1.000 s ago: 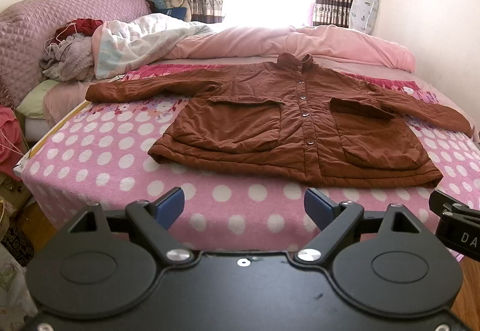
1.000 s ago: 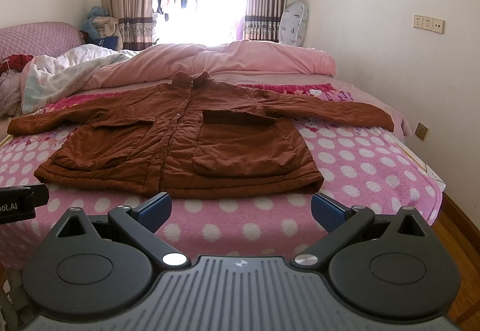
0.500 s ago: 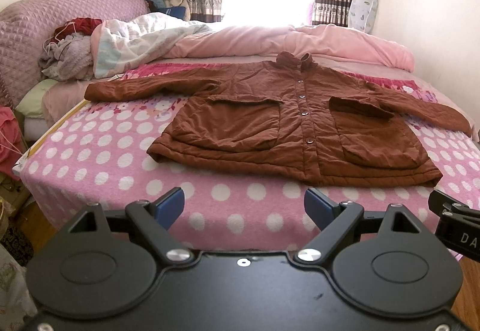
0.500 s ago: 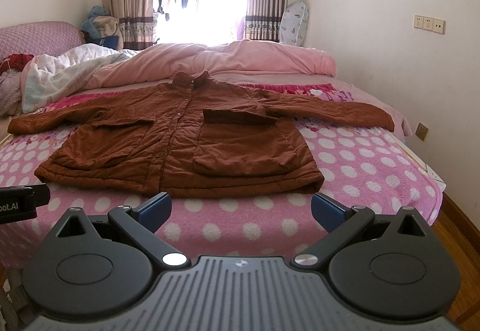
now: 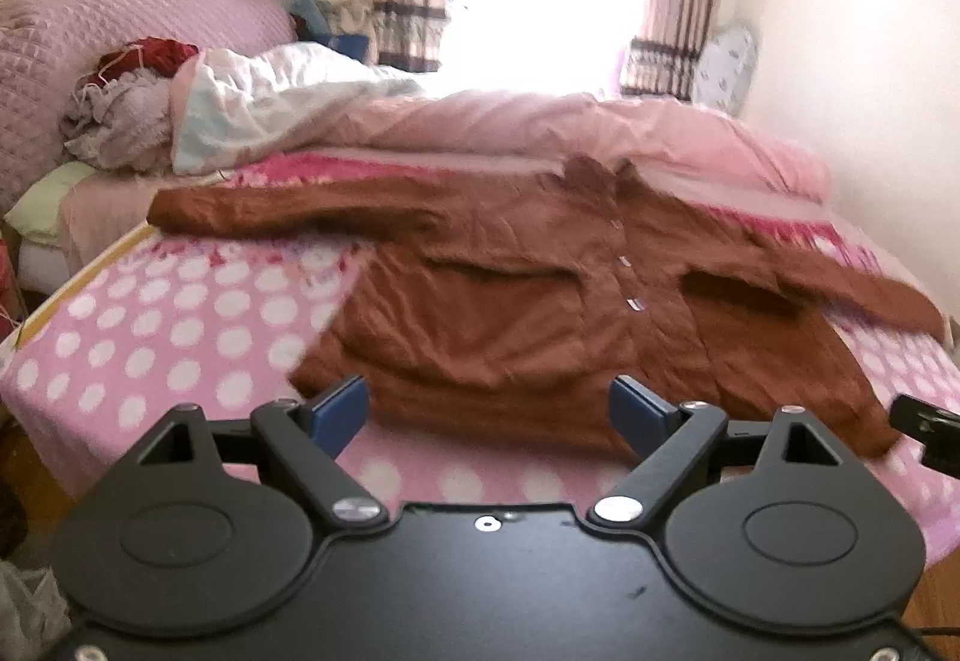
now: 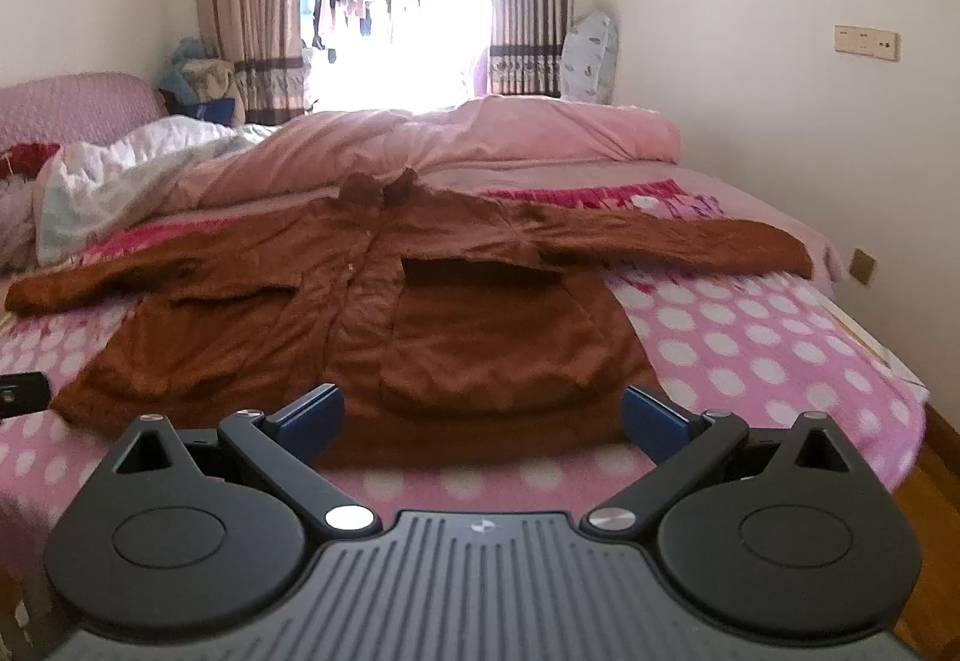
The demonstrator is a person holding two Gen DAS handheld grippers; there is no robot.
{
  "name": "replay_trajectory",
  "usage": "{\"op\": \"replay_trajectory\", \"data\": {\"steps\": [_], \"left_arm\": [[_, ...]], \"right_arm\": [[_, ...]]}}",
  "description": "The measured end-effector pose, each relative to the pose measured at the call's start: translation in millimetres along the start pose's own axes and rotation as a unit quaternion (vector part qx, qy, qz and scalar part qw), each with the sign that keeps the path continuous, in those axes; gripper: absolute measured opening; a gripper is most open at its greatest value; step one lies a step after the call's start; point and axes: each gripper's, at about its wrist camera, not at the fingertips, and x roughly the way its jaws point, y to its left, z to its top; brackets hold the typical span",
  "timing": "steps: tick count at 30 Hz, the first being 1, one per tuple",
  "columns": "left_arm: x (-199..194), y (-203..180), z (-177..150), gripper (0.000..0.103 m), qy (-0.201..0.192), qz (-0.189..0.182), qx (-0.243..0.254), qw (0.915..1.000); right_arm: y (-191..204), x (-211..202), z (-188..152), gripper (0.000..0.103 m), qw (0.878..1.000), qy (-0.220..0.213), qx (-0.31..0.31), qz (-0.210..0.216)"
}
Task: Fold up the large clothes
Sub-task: 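Grasp the brown jacket's sleeve cuff with the left tool and lift it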
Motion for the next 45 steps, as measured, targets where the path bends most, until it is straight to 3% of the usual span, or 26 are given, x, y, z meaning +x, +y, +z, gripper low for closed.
{"op": "replay_trajectory", "data": {"steps": [5,9,17,21,28,32,37,43,44,45], "left_arm": [[41.8,46.0,25.0,0.089,-0.003,-0.007,-0.045,0.9989],[90.7,93.6,47.9,0.089,0.006,0.011,-0.089,0.9960],[174.0,193.6,85.5,0.089,-0.019,0.035,-0.195,0.9801],[212.2,242.7,98.7,0.088,-0.032,0.044,-0.253,0.9659],[281.8,334.3,109.7,0.085,-0.046,0.056,-0.376,0.9240],[309.6,365.2,113.6,0.084,-0.055,0.073,-0.408,0.9086],[338.2,384.4,114.4,0.082,-0.058,0.085,-0.428,0.8980],[353.4,393.7,123.3,0.081,-0.076,0.109,-0.426,0.8947],[353.3,392.8,124.8,0.079,-0.076,0.115,-0.423,0.8957],[351.0,390.3,124.7,0.070,-0.075,0.119,-0.419,0.8969]], "right_arm": [[7.8,38.8,25.1,0.103,1.000,-0.001,-0.015,0.010],[18.0,71.5,44.4,0.103,1.000,-0.009,-0.016,0.021],[39.2,152.9,89.3,0.103,0.999,0.003,0.012,0.040],[57.4,196.1,101.9,0.103,1.000,0.008,-0.008,0.027],[70.2,258.5,108.4,0.103,0.999,0.038,-0.001,0.015],[80.6,288.1,108.8,0.103,0.999,0.051,-0.005,0.010],[95.9,315.8,105.9,0.103,0.998,0.065,-0.017,0.017],[105.9,331.7,98.4,0.103,0.996,0.085,-0.030,0.019],[106.7,333.8,98.3,0.103,0.996,0.086,-0.030,0.018],[105.9,334.5,98.5,0.103,0.996,0.086,-0.028,0.017]]}}
